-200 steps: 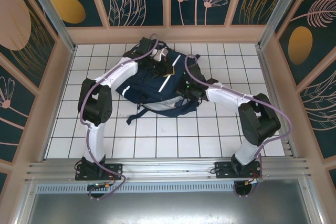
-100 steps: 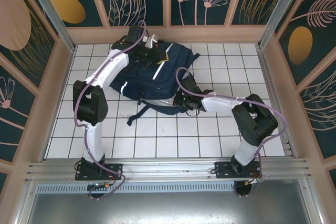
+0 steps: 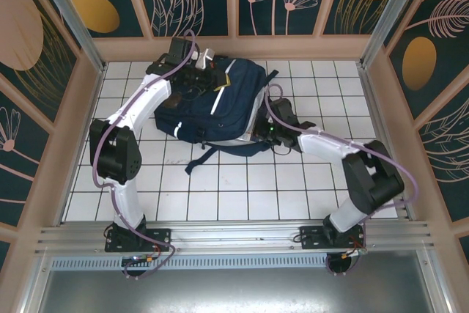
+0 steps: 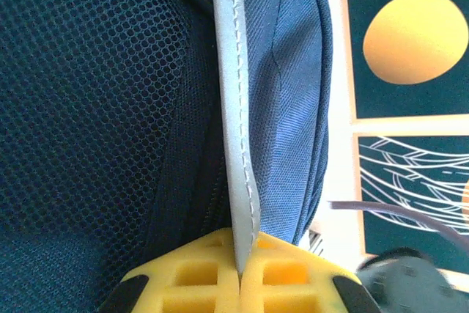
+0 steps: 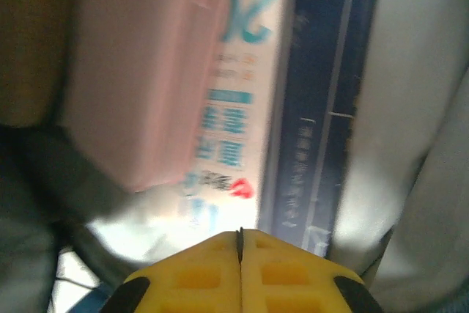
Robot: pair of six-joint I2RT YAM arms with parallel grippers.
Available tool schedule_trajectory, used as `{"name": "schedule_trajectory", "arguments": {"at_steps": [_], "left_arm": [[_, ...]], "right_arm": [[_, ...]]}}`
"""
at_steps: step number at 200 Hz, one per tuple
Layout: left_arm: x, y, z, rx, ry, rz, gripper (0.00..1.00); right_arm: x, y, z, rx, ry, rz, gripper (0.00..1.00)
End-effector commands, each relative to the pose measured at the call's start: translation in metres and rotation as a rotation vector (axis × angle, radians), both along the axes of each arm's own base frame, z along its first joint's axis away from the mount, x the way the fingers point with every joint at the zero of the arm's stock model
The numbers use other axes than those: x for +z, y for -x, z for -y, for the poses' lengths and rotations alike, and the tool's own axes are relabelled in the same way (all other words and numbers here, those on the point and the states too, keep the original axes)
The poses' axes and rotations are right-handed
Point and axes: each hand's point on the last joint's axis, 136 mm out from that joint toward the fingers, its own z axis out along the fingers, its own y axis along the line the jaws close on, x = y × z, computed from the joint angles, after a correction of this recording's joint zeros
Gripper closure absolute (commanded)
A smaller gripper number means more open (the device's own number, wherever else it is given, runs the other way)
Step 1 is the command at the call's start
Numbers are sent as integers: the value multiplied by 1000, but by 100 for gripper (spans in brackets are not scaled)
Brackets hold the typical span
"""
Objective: Pack books, pencil case, and school supplies into a backpack
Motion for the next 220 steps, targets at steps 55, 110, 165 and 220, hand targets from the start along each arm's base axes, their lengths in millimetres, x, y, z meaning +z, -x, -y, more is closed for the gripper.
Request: {"name": "schedule_trajectory", "arguments": {"at_steps": [55, 110, 165, 220], "left_arm": [[28, 4, 3, -34, 40, 116, 98], [25, 4, 3, -29, 40, 108, 98], [25, 3, 2, -26, 38, 108, 99], [24, 2, 3, -26, 39, 107, 99]], "right_arm": [[68, -13, 13, -52, 39, 37, 52], [70, -22, 4, -75, 145, 31, 43], [78, -14, -23, 15, 128, 87, 44], [86, -2, -30, 45, 151, 141, 44]]}}
